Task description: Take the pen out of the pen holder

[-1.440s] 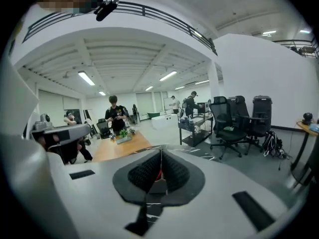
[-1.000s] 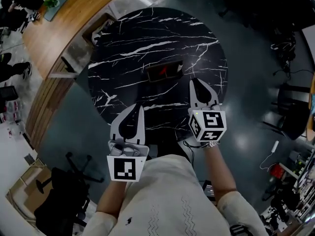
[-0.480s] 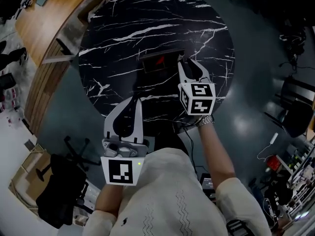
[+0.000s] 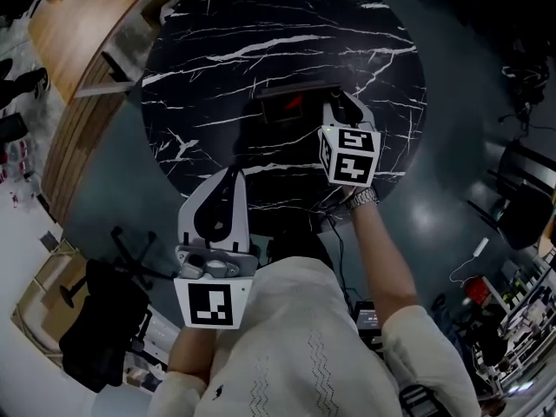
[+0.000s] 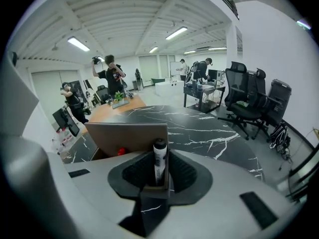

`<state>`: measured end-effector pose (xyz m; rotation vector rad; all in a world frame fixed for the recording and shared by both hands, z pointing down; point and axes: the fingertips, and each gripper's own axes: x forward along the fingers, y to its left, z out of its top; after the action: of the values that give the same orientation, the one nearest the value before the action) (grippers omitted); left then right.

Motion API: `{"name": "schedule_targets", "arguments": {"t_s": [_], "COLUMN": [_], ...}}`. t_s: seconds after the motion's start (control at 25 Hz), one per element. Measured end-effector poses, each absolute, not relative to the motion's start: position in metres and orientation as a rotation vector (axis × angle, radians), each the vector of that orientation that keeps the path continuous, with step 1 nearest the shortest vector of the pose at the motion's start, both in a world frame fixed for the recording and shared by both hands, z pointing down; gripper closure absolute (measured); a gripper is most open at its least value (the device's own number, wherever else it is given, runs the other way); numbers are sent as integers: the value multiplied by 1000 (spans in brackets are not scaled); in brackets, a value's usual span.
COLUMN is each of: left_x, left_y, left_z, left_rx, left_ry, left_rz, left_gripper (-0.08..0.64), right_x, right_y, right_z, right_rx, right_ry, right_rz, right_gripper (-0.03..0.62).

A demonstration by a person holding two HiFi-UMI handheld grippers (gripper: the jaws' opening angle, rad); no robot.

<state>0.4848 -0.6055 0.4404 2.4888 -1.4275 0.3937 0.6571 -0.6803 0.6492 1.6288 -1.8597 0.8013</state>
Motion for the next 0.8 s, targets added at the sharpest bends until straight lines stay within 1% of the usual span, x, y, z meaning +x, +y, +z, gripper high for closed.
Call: {"name": "schedule_targets", "arguments": {"t_s": [0.12, 0.2, 0.4, 0.8], "left_x": [473, 466, 462, 447], "left_y": [-605, -605, -600, -573], "left_z": [441, 441, 439, 416], "left_rx": [2469, 2461, 2477, 2571], "left_ry": [-1456, -1469, -1447, -1356], "left_rz": [397, 396, 379, 297], "left_gripper": [551, 549, 549, 549], "right_x": [655, 653, 653, 652], "right_y": [-681, -682, -678, -652], "right_z": [649, 646, 625, 537], "right_rx": [1644, 1658, 1715, 1951], "right_ry": [-1856, -1866, -1888, -1934], "right_rz": [774, 769, 692, 545], "right_gripper": [489, 505, 506, 506]}}
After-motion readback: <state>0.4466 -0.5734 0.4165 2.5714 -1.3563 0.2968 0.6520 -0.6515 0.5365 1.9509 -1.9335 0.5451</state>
